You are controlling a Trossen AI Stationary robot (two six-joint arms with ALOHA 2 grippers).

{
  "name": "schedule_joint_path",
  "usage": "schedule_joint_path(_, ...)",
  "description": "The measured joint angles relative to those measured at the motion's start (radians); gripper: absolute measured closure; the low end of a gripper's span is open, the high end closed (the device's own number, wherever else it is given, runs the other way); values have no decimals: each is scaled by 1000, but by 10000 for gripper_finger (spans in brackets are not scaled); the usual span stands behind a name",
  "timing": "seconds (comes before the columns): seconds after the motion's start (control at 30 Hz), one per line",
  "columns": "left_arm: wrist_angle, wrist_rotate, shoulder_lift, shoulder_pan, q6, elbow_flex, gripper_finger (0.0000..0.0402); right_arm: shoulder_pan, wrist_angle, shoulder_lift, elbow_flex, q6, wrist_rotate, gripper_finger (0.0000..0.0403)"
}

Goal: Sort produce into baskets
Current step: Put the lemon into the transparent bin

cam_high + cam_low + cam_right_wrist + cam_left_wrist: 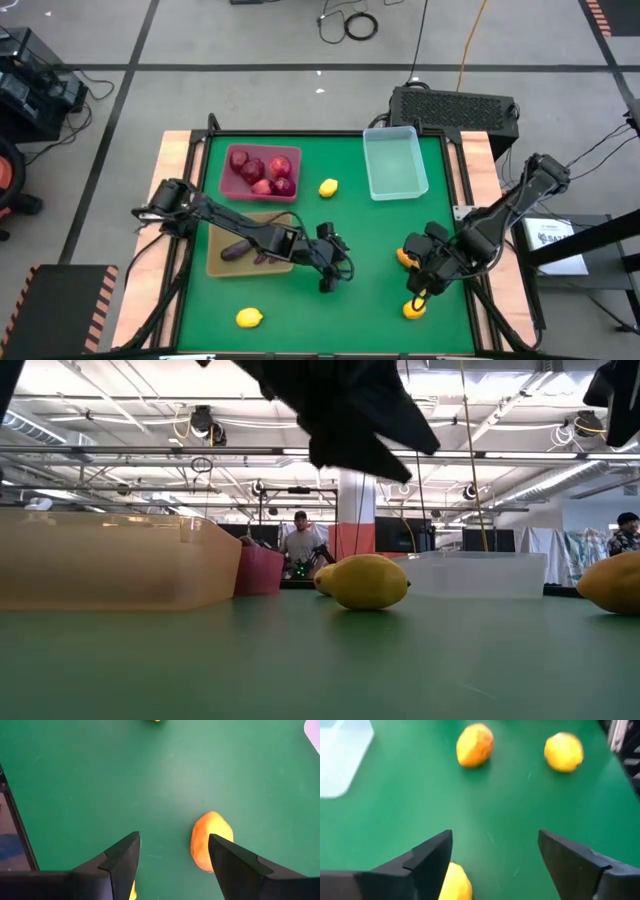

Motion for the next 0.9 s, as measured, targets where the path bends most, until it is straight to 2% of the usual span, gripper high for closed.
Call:
schedule_joint_path(0.23, -14, -64, 74, 12, 2, 0, 60, 14, 10, 0, 0, 8, 0, 177)
schedule_joint_path(0.7, -21, -86, 146, 23, 1, 0, 58, 13, 30, 2, 0, 60, 7, 177)
schedule_joint_path(0.9, -105, -85, 150, 35, 1, 0, 58, 13, 41, 2, 0, 60, 48, 177)
